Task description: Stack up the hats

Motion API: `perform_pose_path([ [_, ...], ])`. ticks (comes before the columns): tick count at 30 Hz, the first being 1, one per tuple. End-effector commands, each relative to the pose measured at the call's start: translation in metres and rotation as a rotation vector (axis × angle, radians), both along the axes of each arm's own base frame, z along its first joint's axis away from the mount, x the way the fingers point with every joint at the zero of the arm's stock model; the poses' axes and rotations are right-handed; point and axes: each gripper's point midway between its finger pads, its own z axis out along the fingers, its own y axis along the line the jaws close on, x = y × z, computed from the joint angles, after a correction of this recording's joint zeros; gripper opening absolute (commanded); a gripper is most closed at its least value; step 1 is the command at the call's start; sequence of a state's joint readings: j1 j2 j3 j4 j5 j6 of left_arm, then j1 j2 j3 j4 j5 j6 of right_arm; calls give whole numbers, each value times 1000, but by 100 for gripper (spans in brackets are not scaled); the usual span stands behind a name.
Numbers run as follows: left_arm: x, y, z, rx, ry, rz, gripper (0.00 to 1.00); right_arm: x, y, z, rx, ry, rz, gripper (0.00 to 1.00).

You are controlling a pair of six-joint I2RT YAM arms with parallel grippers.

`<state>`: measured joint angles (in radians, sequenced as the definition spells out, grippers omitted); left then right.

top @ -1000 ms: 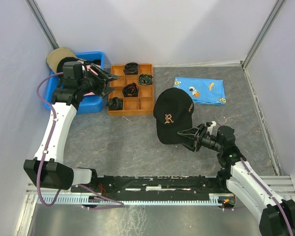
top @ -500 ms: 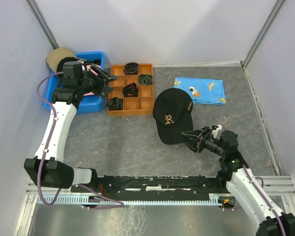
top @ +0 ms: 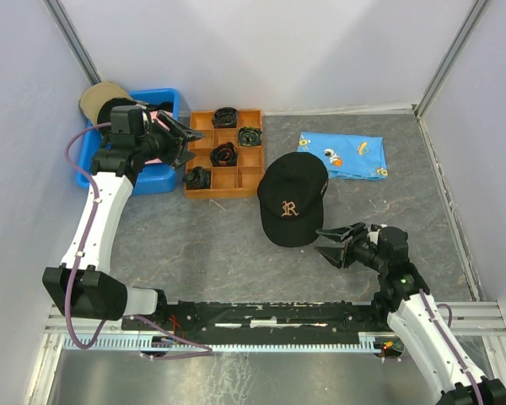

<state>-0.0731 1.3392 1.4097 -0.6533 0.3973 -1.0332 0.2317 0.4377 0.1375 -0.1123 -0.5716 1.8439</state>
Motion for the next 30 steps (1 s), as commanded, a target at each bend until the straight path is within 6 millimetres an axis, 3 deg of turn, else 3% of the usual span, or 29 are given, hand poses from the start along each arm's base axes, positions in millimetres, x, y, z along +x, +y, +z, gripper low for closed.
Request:
perform_pose_path([
  [1, 0, 6, 4, 64, -59, -28, 68, -7, -10, -7, -177, 41, 25, 63],
  [4, -4, 9, -5, 90, -49, -25, 68, -15, -22, -16, -369, 87, 89, 64],
  [8, -10, 11, -18, 116, -31, -29, 68, -11, -41, -9, -605, 71, 174, 64],
  [12, -16, 21, -29, 185, -20, -14, 68, 10, -55, 20, -754, 7, 182, 64],
  [18, -12, 46, -24, 272, -17, 73, 68, 37, -80, 75, -963, -111, 160, 63],
  [22, -3, 86, -22, 333, 17, 206, 69, 60, -89, 118, -1052, -225, 122, 63],
  [25, 18, 119, -13, 396, 15, 298, 69, 82, -88, 145, -1087, -313, 109, 64],
  [30, 68, 177, 14, 557, 3, 429, 69, 107, -74, 155, -1070, -377, 152, 64],
])
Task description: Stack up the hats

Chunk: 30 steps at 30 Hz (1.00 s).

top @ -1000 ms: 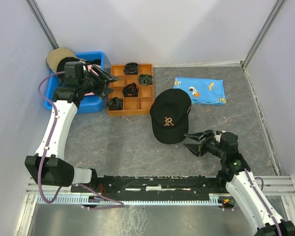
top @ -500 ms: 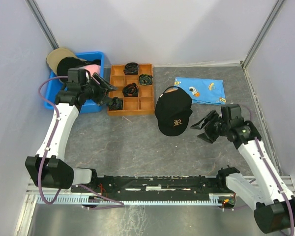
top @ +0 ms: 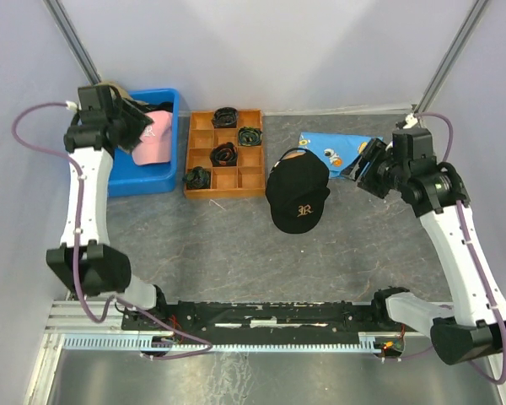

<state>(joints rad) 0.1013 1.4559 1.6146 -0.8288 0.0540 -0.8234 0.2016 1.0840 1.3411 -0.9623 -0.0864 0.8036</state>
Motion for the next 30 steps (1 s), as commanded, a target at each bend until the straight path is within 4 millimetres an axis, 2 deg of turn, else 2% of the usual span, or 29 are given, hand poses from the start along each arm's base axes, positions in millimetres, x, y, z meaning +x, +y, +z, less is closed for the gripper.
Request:
perform_pose_path([
  [1, 43, 57, 25, 229, -9, 104, 69, 22, 4, 8, -41, -52, 56, 64],
  [2, 52, 64, 31, 256, -1, 111, 69, 27, 6, 8, -28, -65, 64, 64],
  [3, 61, 70, 25, 278, 30, 114, 69, 30, 9, 7, -22, -68, 70, 64],
  [5, 79, 80, 11, 287, 66, 135, 69, 36, 12, 4, -10, -73, 79, 64],
  [10, 125, 96, -32, 178, 76, 166, 69, 55, 14, 1, -11, -84, 97, 64],
  [12, 143, 106, -38, 164, 48, 180, 69, 62, 12, 4, -19, -100, 101, 65],
  [15, 171, 120, -36, 179, -18, 218, 68, 73, 9, 4, -15, -117, 96, 65],
  [20, 212, 133, -42, 153, -114, 283, 67, 88, -2, -10, -2, -89, 68, 65],
  [22, 224, 130, -48, 122, -131, 275, 67, 93, -11, -17, -4, -73, 47, 65],
  [24, 236, 121, -81, 72, -92, 242, 66, 96, -20, -21, -2, -58, 21, 65],
  [27, 239, 105, -114, 34, -31, 187, 66, 101, -31, -23, 6, -48, -13, 65],
  [30, 239, 92, -133, 59, 9, 136, 66, 106, -37, -21, 7, -45, -31, 65],
])
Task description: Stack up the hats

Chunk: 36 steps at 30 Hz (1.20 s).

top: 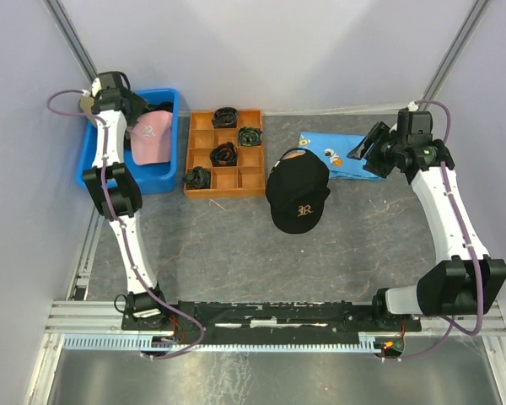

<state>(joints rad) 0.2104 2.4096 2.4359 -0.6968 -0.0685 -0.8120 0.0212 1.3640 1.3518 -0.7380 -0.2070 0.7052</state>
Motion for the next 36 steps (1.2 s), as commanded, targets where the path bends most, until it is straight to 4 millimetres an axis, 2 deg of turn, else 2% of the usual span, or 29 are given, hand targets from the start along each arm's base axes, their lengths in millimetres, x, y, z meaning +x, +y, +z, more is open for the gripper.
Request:
perform_pose_path([
  [1, 10, -24, -17, -18, 6, -69, 66, 16, -7, 22, 3, -75, -11, 65],
  [8, 19, -22, -34, 27, 13, -89, 67, 27, -7, 21, 27, -65, -30, 65],
  [15, 24, -21, -61, -11, 42, -69, 68, 25, -8, 20, 25, -52, -36, 65],
  [22, 14, -25, -85, -26, 116, -99, 65, 26, -9, 20, 30, -48, -32, 65],
  [25, 8, -20, -92, -26, 143, -96, 54, 27, -8, 19, 35, -48, -27, 65],
  [31, 4, -12, -100, -38, 166, -87, 20, 24, -7, 20, 38, -47, -15, 65],
  [33, 2, -11, -104, -37, 177, -85, 4, 22, -8, 19, 36, -44, -15, 65],
  [36, -2, -13, -108, -44, 197, -95, 3, 20, -8, 17, 38, -41, -14, 65],
])
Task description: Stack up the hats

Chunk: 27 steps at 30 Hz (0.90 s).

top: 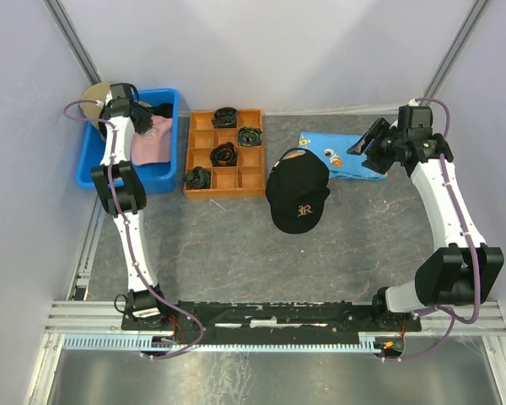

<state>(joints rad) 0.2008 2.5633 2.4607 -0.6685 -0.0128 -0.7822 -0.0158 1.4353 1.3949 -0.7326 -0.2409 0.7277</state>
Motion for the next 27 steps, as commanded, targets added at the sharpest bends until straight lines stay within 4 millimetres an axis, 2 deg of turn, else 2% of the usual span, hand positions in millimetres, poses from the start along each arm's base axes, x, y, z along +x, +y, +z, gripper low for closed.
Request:
perform_pose_path([
  [1, -18, -1, -27, -5, 109, -28, 3, 2, 0, 23, 0, -70, 14, 65],
  [4, -30, -2, -16, 8, 132, -45, 3, 1, 1, 21, 7, -68, 18, 65],
  [8, -50, -8, 16, 19, 114, -66, 3, 3, 6, 19, 37, -71, 26, 65],
  [10, -60, -11, 44, 22, 73, -69, 3, 3, 8, 18, 54, -70, 31, 65],
  [14, -72, -19, 88, 10, 3, -73, 3, 3, 13, 17, 76, -68, 51, 64],
  [20, -75, -25, 159, -9, -137, -68, 3, 1, 15, 19, 75, -76, 67, 63],
  [23, -77, -31, 186, -40, -184, -76, 3, 0, 18, 23, 88, -93, 76, 63],
  [27, -85, -46, 218, -107, -250, -96, 3, -1, 29, 38, 107, -155, 122, 63],
])
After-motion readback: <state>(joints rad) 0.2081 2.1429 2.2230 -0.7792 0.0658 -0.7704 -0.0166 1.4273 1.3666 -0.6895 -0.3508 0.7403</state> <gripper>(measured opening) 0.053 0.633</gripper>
